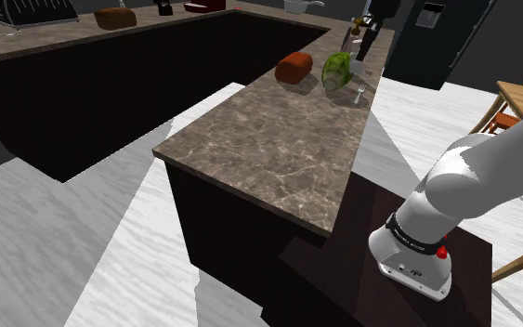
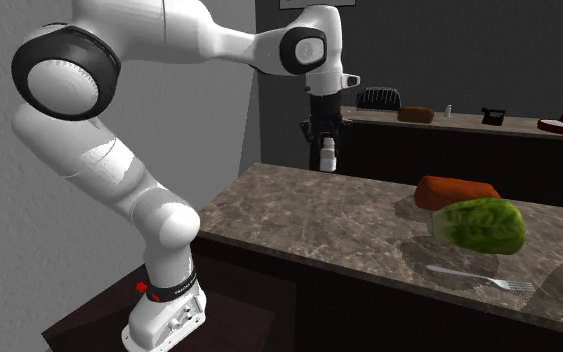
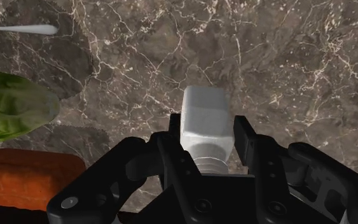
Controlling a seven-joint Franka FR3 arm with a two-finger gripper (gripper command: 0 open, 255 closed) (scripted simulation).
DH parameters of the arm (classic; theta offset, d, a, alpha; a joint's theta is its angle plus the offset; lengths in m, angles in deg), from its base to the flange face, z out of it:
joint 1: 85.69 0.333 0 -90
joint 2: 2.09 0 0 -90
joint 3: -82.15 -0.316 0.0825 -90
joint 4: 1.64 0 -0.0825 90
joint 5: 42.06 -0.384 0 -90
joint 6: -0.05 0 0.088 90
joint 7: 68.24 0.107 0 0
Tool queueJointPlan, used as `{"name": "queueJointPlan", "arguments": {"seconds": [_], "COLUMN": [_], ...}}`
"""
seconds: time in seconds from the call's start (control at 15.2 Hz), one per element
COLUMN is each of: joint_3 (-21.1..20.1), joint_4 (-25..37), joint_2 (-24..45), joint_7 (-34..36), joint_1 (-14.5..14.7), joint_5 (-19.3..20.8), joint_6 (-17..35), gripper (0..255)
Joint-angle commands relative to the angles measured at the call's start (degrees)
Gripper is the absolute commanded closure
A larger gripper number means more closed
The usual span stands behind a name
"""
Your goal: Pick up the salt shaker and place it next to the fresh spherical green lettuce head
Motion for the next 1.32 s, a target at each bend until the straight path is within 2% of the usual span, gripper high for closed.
{"name": "queueJointPlan", "arguments": {"seconds": [0.0,0.33,0.59,0.86,1.12,1.25], "joint_3": [2.3,8.0,12.0,14.4,14.3,14.1], "joint_4": [3.3,13.6,23.4,35.3,50.1,48.1], "joint_2": [4.0,15.3,25.6,37.2,49.3,48.9], "joint_7": [-2.5,-9.5,-15.9,-22.4,-27.1,-27.1], "joint_1": [0.3,1.0,0.3,-3.1,-9.8,-9.5], "joint_5": [-0.8,-5.2,-11.3,-19.1,-26.8,-26.5], "joint_6": [1.0,1.9,1.1,-1.6,-6.7,-4.9], "gripper": [255,255,255,255,255,255]}}
